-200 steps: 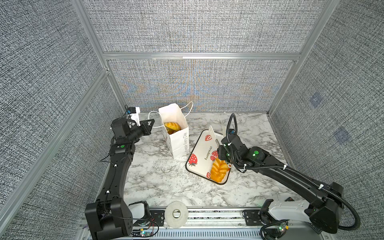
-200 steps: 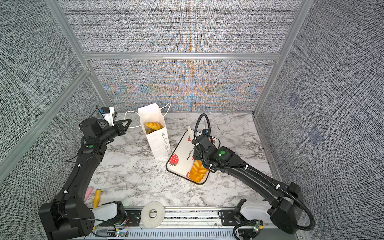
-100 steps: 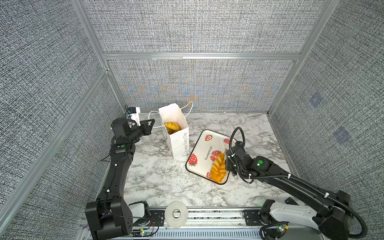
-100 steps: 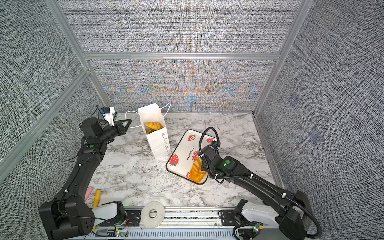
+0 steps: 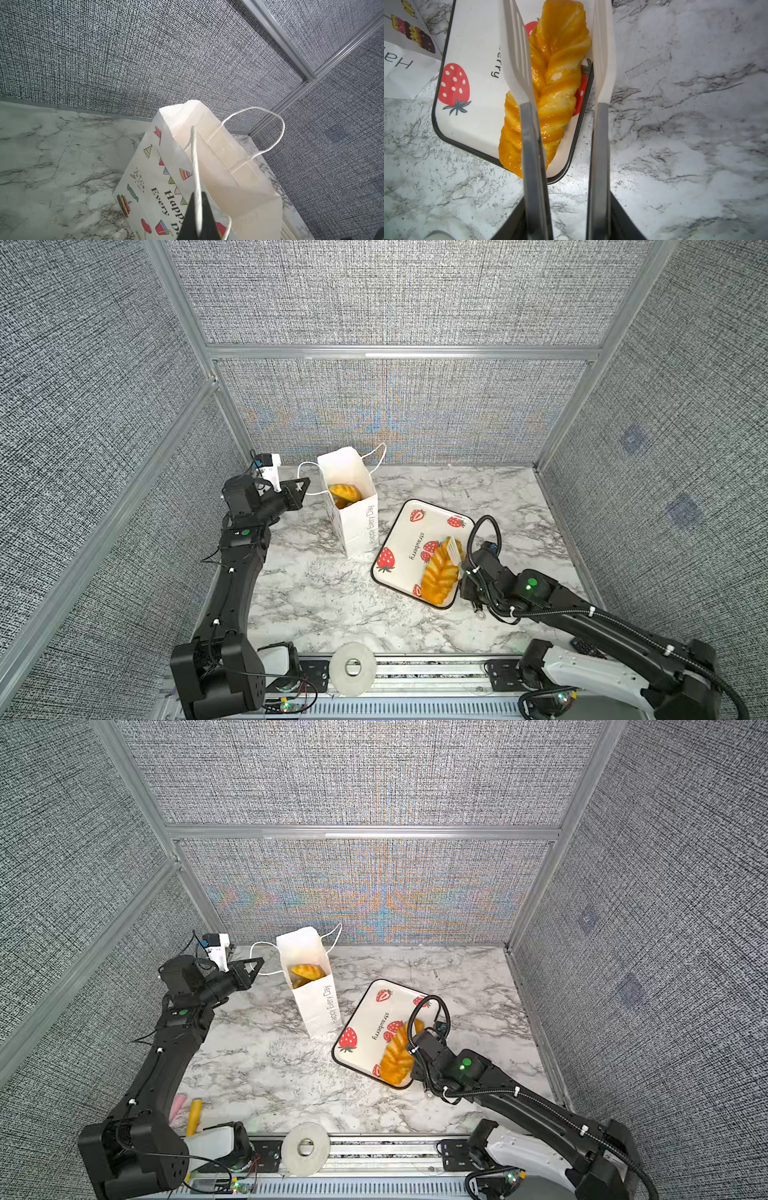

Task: Place the fake bread into the paper bag
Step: 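Lower the tongs with the right gripper onto the twisted pastry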

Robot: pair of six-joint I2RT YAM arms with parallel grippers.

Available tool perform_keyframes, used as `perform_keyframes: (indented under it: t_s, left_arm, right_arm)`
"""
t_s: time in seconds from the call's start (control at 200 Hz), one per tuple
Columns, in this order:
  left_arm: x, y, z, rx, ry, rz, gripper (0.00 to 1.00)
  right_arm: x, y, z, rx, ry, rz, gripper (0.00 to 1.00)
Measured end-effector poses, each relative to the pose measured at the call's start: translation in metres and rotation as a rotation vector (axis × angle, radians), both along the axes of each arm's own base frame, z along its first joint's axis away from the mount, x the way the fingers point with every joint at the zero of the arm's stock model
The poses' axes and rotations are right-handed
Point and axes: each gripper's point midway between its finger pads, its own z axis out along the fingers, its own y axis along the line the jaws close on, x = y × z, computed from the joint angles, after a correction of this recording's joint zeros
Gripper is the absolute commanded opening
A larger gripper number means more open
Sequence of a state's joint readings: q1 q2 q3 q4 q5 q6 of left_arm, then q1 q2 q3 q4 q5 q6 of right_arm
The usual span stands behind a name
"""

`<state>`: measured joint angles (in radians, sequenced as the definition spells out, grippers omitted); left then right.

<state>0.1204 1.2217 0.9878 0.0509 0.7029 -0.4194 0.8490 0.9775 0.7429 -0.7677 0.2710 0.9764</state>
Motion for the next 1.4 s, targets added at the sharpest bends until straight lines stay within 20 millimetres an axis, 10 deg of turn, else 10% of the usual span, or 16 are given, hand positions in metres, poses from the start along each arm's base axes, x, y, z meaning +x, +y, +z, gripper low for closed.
perform_keyframes:
  t_s: [1.401]
  left_arm:
    - [0.000, 0.000, 0.000, -0.001, 0.000, -0.003, 0.00]
  right_arm:
    - [-0.029, 0.010, -0.024, 0.099, 0.094, -0.013, 0.41]
